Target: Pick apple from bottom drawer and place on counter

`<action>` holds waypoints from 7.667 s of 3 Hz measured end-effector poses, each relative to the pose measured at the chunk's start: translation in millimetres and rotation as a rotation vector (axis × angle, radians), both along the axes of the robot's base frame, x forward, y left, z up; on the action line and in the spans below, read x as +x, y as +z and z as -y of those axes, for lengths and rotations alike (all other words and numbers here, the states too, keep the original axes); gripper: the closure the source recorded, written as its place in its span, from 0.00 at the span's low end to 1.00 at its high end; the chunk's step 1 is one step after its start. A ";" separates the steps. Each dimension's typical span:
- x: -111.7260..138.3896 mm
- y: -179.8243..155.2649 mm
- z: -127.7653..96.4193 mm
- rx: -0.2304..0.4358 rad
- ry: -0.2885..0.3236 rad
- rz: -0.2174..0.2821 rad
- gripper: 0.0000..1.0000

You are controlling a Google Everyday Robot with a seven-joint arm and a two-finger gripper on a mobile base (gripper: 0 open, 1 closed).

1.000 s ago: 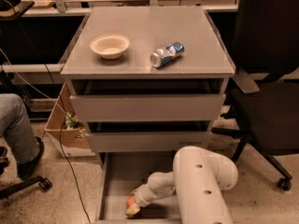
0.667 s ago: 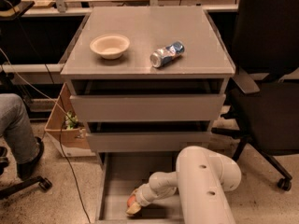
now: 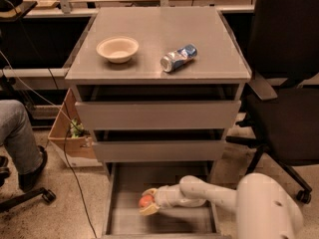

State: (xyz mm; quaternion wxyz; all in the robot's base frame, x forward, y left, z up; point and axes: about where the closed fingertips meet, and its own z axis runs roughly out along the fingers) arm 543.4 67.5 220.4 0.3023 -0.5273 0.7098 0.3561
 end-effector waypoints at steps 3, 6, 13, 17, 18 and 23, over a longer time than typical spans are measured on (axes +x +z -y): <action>13.5 189.1 189.0 0.258 -0.261 0.195 1.00; 29.1 279.4 211.7 0.278 -0.363 0.268 1.00; 124.9 654.0 333.0 0.063 -0.531 0.643 1.00; 205.1 707.0 300.3 0.185 -0.504 0.684 1.00; 227.2 692.3 276.5 0.208 -0.494 0.639 1.00; 240.9 639.9 245.7 0.220 -0.507 0.520 0.04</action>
Offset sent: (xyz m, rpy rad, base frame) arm 0.0152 -0.2325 0.1953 0.2705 -0.1348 -0.2961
